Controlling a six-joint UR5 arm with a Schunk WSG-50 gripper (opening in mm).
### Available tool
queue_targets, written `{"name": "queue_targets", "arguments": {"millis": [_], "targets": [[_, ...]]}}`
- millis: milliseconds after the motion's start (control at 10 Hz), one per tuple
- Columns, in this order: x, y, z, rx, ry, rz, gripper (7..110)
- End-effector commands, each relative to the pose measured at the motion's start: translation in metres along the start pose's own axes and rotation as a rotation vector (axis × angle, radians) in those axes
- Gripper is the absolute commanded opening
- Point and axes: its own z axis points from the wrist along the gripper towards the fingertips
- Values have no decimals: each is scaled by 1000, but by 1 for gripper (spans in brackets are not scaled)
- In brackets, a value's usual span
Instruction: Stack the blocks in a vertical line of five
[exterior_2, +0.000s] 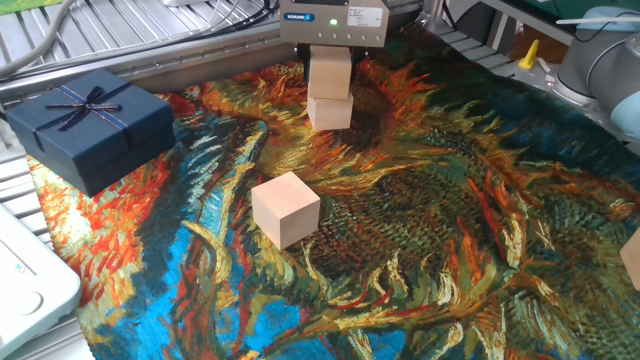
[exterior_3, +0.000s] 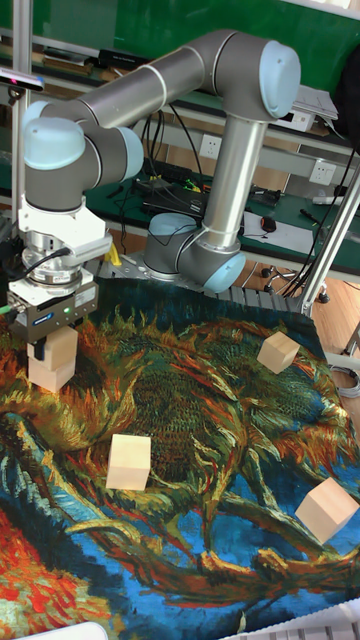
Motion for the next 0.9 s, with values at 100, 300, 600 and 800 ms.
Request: {"name": "queue_targets", "arguments": {"millis": [100, 300, 600, 800], "targets": [[3, 7, -1, -20, 13, -13, 7], [2, 8, -1, -22, 9, -18, 7], [0, 7, 0, -20, 8, -15, 7], [-4, 7, 0, -24, -6, -8, 7]]}}
